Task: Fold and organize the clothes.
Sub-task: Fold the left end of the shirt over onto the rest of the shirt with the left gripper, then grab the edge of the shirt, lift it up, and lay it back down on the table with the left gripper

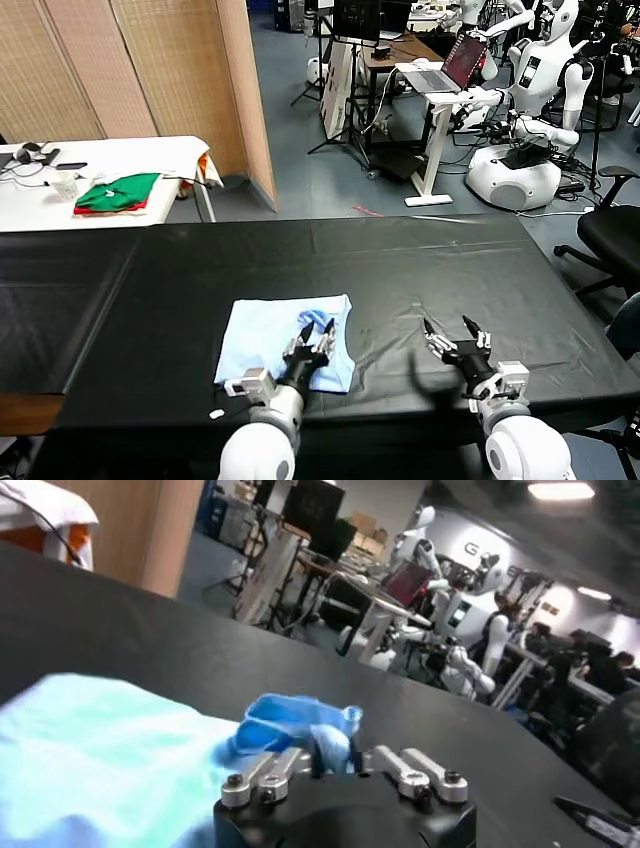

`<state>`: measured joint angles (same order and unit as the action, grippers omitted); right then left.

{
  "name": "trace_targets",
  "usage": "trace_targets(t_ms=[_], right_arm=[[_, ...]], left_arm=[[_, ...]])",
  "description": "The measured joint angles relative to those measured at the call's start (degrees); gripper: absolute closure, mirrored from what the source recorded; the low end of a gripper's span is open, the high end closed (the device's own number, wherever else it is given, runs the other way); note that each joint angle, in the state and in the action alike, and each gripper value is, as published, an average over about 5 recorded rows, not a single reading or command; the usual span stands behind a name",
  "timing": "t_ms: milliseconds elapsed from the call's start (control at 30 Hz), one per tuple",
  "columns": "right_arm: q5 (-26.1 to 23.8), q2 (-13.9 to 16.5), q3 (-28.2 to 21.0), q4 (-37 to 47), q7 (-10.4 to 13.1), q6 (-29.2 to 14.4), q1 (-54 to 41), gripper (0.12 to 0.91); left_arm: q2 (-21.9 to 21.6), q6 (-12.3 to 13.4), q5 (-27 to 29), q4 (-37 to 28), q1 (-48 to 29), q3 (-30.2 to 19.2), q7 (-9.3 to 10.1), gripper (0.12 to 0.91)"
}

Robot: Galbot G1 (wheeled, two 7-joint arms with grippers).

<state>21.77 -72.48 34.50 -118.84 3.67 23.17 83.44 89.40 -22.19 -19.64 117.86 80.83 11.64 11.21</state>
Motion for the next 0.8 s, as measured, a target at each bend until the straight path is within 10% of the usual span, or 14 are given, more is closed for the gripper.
trace_targets(t_ms=[400,800], right_arm=[[-0.4,3.1,-4.0,-0.2,-2.5,-0.5,-0.8,0.118],[0.0,10.1,-17.4,1.3,-6.2,-0.7,-8.5,0.118]], left_arm=[[1.4,1.1,-7.3,-2.0,-0.8,0.5,-0.62,0.184],[-9.7,5.4,-0.3,1.4,-0.8,10.3,-1.13,0.123]])
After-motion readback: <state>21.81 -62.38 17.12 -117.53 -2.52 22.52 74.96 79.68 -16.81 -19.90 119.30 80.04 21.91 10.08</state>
